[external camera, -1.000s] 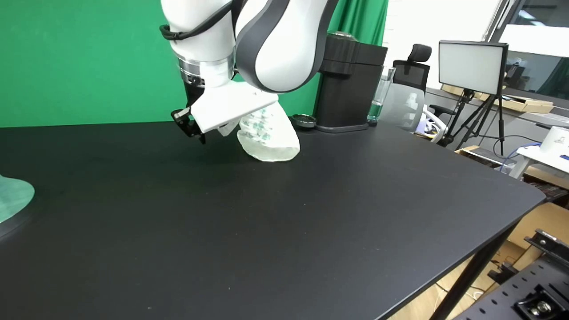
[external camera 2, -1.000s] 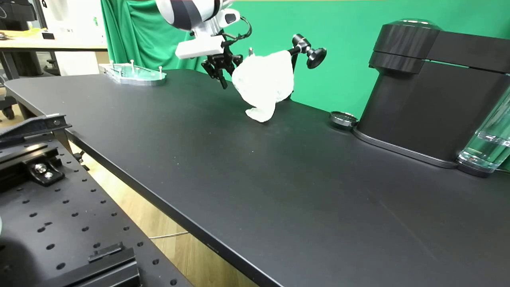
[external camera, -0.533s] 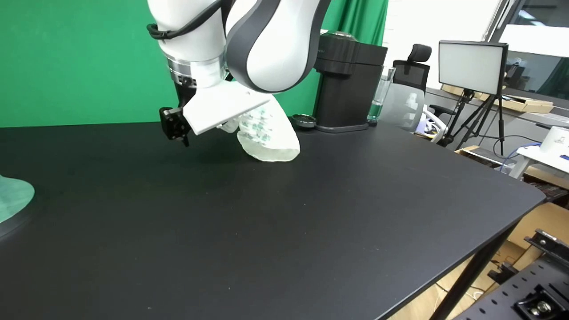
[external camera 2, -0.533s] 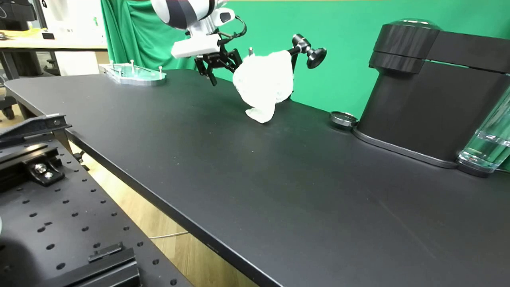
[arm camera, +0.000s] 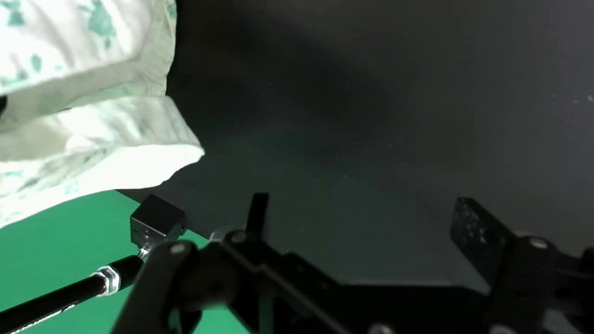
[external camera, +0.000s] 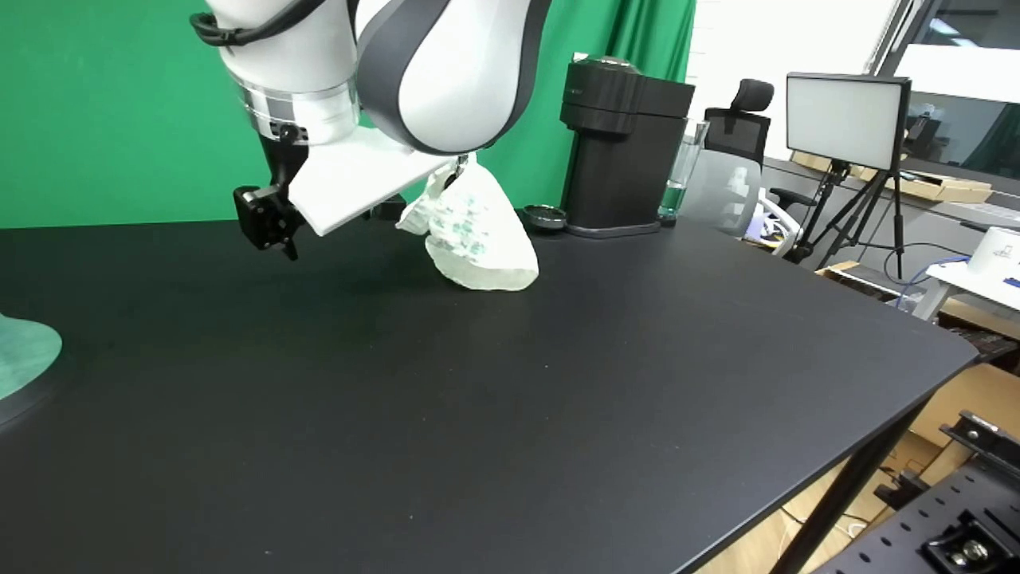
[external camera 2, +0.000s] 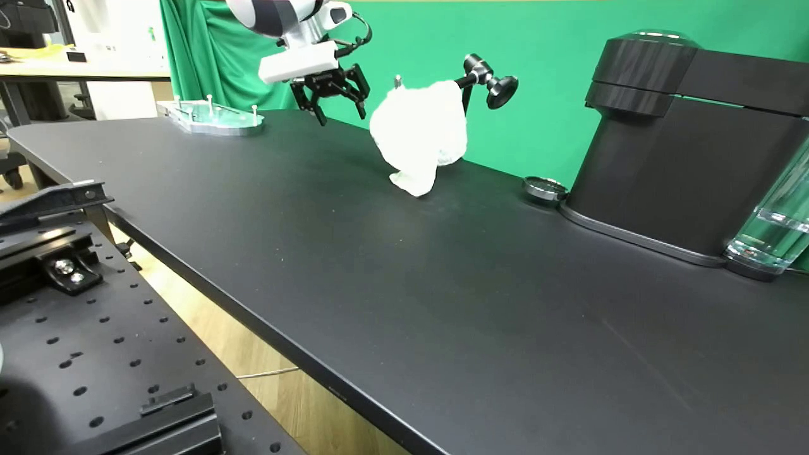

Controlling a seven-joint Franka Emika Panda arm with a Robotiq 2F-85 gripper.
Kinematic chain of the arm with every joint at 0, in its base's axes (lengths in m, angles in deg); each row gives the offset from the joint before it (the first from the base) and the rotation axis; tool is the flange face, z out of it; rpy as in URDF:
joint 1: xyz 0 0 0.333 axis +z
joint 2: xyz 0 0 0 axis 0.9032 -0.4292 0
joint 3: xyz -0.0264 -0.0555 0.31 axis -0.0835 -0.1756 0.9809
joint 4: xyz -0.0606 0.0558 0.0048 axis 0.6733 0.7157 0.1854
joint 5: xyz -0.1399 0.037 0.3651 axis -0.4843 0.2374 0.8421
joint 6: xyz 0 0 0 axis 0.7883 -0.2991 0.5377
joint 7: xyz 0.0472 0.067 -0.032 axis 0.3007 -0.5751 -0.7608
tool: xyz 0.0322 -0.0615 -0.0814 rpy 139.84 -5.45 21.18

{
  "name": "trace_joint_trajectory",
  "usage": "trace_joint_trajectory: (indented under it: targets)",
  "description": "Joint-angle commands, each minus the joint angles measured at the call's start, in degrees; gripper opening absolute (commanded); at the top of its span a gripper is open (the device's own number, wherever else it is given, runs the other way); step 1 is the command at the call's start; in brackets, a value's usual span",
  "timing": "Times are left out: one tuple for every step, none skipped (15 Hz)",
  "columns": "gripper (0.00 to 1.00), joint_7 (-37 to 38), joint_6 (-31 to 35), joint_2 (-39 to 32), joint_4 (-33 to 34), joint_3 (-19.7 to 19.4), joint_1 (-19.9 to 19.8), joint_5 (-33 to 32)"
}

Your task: Hang the white cloth on the black object

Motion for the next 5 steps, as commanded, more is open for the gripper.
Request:
trace_joint_trajectory:
  targets:
    - [1.00,-9.7,-6.1,2.5,-3.7,4.5,-2.7,6.6]
    - [1.00,-12.6,-8.2,2.9,-4.5,5.7,-3.3,9.1]
    - [1.00,-14.4,-9.5,3.0,-5.1,5.9,-3.4,10.1]
    - [1.00,-16.7,-10.7,3.3,-5.9,6.5,-4.1,11.4]
    - [1.00,-18.2,-12.9,3.9,-6.5,8.9,-6.5,11.5]
